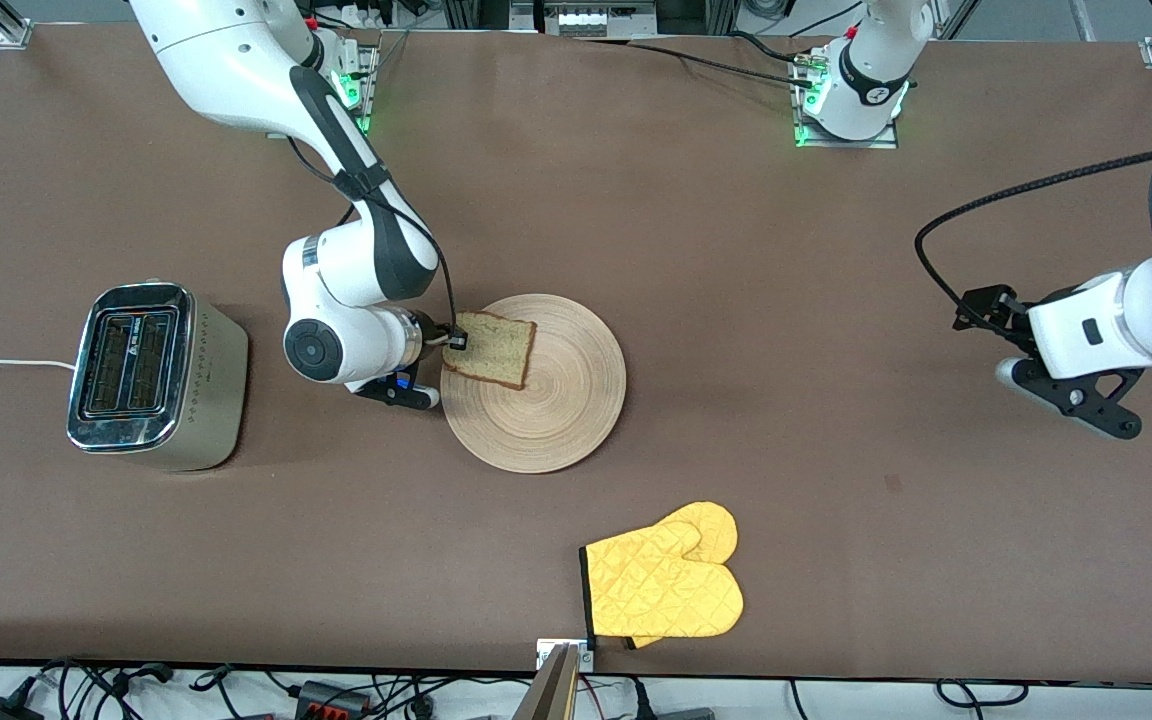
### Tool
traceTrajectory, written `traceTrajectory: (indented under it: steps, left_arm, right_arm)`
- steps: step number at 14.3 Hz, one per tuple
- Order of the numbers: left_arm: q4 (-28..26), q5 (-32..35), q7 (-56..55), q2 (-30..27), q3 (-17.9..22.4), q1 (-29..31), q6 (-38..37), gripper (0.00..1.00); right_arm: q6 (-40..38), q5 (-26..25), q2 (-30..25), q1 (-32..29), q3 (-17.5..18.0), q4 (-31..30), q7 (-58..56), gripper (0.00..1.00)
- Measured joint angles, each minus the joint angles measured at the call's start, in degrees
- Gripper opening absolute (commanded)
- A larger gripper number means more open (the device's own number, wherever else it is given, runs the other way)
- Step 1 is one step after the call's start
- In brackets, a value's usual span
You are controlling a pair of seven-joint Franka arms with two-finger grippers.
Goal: Move plate and put bread in toaster
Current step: 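Carry the bread toward the toaster while the left gripper retracts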
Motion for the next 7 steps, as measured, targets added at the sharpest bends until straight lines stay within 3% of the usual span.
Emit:
traceTrajectory:
  steps: [7]
  left_arm:
    - [0.4, 4.9, -10.9, -1.2, -0.1, -5.4, 0.3, 1.00]
  right_arm:
    - [-0.2, 0.0, -0.6, 0.0, 0.0, 3.1, 0.0, 0.00]
